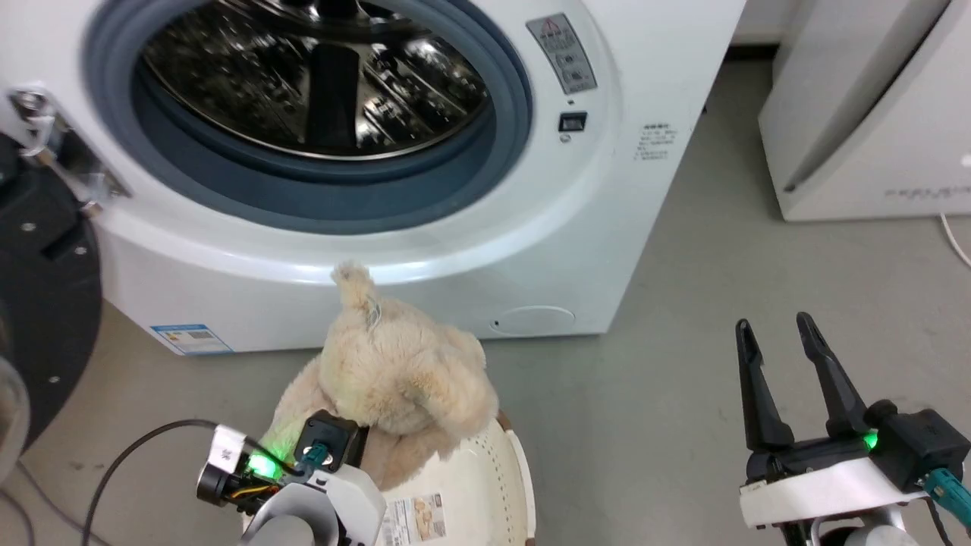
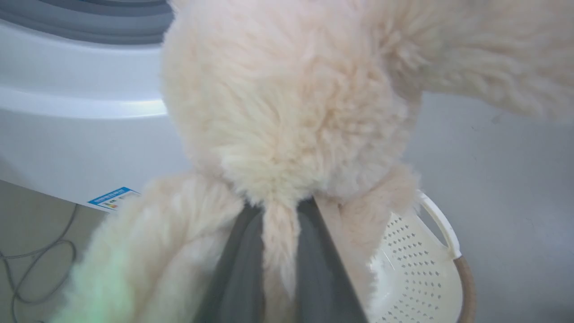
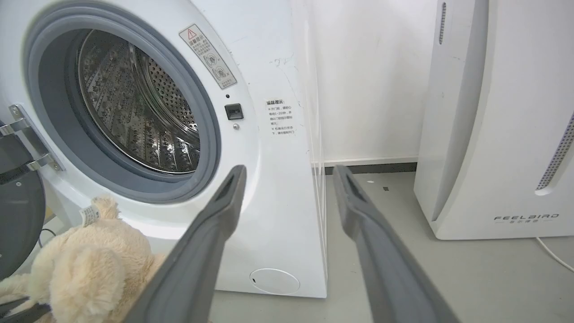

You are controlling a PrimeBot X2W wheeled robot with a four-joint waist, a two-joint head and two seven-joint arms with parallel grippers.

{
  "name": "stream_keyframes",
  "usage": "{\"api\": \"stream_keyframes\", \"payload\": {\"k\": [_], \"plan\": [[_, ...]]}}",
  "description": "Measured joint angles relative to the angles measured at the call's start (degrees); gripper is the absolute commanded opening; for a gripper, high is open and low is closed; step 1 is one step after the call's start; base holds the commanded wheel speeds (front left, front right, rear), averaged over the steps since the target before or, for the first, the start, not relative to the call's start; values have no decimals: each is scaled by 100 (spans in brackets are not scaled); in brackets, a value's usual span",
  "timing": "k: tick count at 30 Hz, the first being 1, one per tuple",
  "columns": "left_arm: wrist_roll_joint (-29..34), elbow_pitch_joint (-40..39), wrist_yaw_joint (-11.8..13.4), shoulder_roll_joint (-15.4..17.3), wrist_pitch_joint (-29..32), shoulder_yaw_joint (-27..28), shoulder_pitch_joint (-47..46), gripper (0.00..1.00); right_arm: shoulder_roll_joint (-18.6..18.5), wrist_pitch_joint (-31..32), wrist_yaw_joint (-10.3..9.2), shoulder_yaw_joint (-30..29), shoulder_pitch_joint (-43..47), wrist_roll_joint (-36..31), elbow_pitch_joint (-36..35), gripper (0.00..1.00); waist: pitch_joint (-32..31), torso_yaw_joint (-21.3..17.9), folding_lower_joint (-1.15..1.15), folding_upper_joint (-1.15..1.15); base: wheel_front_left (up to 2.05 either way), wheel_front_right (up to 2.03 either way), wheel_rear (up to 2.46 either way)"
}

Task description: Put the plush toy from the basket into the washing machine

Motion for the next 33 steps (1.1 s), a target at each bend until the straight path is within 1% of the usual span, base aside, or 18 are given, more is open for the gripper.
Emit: {"api": "stream_keyframes", "payload": {"k": [7, 14, 19, 25, 29, 33], "plan": [[0, -1504, 142, 255, -4, 297, 503, 0, 0, 0, 0, -27, 99, 4, 7, 100, -319, 150, 0, 0, 0, 0, 0], [-56, -2631, 172, 472, -5, 564, 654, 0, 0, -1, 0, 30, 109, 37, -20, 100, -260, 91, 0, 0, 0, 0, 0], [-93, -2989, 186, 750, 19, 783, 528, 0, -1, -1, 0, 48, 89, 42, -66, 100, -49, -28, 0, 0, 0, 0, 0], [-163, -3223, 183, 1081, 312, 1080, -68, 0, 0, -1, 0, 138, -126, 55, -119, 100, 340, -245, 1, 0, 0, 0, 0], [-209, -3303, 177, 1361, 560, 1287, -623, 0, 0, -1, 0, 197, -302, 115, -166, 100, 676, -425, 1, 0, 0, 0, 0], [-176, -3333, 70, 1667, 896, 1394, -1461, 0, 0, -1, 0, 245, -581, 189, -258, 100, 1122, -597, 1, 0, 0, 0, 0]]}}
